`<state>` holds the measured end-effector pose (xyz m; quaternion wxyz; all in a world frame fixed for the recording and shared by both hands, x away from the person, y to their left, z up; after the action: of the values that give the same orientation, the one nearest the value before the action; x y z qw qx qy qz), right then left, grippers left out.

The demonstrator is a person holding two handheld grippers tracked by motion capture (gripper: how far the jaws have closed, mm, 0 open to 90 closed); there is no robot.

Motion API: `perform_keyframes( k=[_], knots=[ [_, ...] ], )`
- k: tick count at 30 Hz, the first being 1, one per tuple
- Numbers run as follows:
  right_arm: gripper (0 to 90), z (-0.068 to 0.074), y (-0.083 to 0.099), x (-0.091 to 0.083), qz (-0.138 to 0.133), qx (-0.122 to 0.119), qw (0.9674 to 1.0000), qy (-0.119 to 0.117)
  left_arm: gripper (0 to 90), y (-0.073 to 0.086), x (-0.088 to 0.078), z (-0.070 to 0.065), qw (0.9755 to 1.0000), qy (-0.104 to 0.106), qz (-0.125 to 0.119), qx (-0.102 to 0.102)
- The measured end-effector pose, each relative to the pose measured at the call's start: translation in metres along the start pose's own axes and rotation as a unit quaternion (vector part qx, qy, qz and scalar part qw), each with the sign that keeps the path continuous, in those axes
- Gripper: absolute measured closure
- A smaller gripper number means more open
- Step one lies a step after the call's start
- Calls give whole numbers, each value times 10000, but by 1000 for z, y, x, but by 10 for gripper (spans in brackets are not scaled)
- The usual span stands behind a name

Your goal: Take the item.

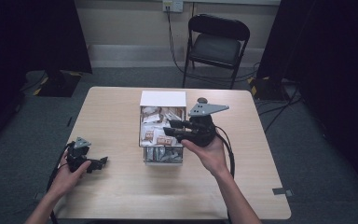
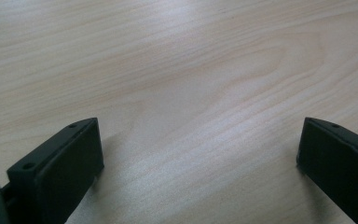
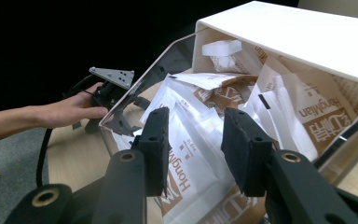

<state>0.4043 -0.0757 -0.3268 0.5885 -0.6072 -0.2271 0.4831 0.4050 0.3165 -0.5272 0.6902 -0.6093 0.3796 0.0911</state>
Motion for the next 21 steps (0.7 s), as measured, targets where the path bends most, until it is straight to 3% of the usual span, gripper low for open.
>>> perform_keyframes(
  k=[7, 21],
  knots=[
    [612, -4, 1, 3, 1, -20, 9999, 115, 0, 0, 0, 0, 10000, -1, 0, -1],
    [700, -4, 3, 3, 148, -5, 9999, 37, 0, 0, 0, 0, 10000, -1, 0, 0]
  ],
)
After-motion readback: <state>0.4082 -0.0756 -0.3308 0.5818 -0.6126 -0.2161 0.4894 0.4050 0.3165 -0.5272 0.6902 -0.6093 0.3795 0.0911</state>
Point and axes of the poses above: each handheld gripper's, and its own axes: x roughly forward along the jaws, y roughly out of its underside, z roughly to its left, the point moved 2 cm from there along x, roughly forward along the jaws, and after that the axes turned 6 degrees about -z, right-handed, at the moved point
